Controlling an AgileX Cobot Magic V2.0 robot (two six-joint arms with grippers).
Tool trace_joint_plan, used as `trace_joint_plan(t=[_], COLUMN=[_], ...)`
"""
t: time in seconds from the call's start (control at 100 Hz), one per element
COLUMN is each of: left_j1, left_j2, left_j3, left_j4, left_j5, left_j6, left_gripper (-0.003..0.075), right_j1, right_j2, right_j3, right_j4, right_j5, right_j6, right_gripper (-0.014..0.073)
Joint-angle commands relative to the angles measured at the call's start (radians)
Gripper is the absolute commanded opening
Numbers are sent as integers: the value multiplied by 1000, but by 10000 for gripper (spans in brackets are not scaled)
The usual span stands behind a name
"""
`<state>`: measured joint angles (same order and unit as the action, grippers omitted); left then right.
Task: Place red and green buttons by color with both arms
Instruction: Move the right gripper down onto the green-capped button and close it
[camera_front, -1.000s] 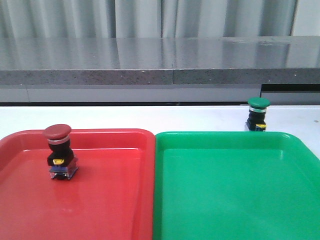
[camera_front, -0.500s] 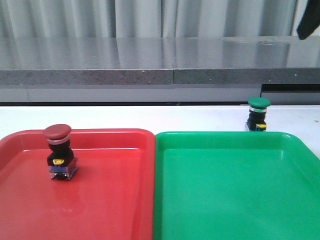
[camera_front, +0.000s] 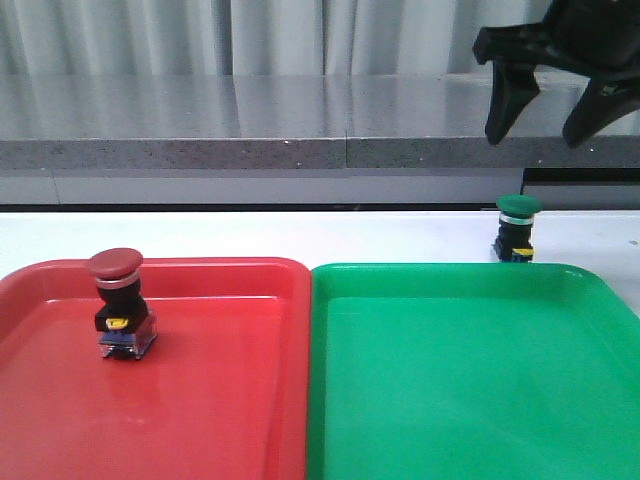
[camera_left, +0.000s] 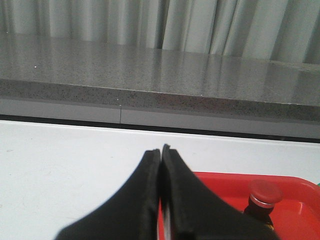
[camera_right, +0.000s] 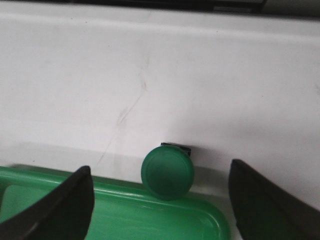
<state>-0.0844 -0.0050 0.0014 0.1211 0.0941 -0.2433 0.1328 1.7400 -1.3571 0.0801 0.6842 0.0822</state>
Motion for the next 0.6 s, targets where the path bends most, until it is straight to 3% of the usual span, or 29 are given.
trace_joint_plan(t=[0.0, 0.46, 0.59], left_j1=[3, 3, 3], left_j2=[-31, -31, -31], left_j3=[41, 41, 41], left_j4=[-4, -4, -4], left_j5=[-82, -82, -82], left_j6=[-3, -3, -3], left_gripper=[-20, -19, -19], right_j1=[0, -2, -2], right_j2=[-5, 110, 112], right_j3=[-46, -47, -47], right_j4=[-8, -19, -19], right_j5=[-41, -72, -74], right_j6=[-11, -11, -11], right_gripper=[562, 558, 477])
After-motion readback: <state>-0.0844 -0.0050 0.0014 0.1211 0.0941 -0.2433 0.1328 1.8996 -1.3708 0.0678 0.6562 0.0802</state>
